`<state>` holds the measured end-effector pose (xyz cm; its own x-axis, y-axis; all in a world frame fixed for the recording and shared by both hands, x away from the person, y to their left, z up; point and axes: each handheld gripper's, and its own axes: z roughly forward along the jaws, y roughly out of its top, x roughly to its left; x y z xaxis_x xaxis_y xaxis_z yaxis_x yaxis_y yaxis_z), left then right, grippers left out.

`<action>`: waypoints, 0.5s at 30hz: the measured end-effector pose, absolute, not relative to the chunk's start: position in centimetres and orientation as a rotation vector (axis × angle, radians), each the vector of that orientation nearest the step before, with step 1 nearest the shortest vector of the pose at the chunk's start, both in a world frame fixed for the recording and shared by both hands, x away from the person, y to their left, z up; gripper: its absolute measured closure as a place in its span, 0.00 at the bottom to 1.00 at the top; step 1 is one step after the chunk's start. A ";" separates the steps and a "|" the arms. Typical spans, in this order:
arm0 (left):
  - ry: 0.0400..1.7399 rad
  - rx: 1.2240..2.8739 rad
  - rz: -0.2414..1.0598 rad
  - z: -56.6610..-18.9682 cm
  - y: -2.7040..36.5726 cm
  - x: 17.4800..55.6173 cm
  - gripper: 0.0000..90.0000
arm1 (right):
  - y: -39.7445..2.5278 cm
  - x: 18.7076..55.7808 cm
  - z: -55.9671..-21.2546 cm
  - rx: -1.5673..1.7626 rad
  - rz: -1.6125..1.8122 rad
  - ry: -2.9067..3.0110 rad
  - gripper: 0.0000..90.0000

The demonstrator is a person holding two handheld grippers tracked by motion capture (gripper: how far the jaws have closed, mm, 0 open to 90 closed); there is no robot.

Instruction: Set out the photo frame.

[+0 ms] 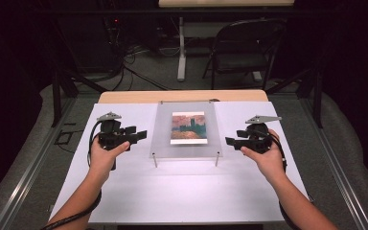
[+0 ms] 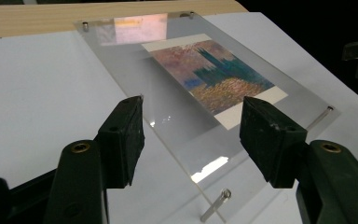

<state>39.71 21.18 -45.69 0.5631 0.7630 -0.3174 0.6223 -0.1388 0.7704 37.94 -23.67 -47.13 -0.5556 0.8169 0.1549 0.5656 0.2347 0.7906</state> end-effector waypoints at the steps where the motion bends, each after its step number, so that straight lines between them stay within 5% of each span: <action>1: 1.134 1.845 0.181 -45.6 21.1 40.0 0.44 | -23.7 38.4 -47.0 1.294 1.219 2.219 0.44; 15: 1.203 1.855 0.166 -44.8 20.2 44.3 0.45 | -22.9 42.7 -46.1 1.340 1.175 2.238 0.43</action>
<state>44.35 20.24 -44.80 0.5194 0.7871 -0.3327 0.6672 -0.1304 0.7333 42.67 -22.86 -46.08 -0.5305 0.8323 0.1605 0.6048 0.2390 0.7597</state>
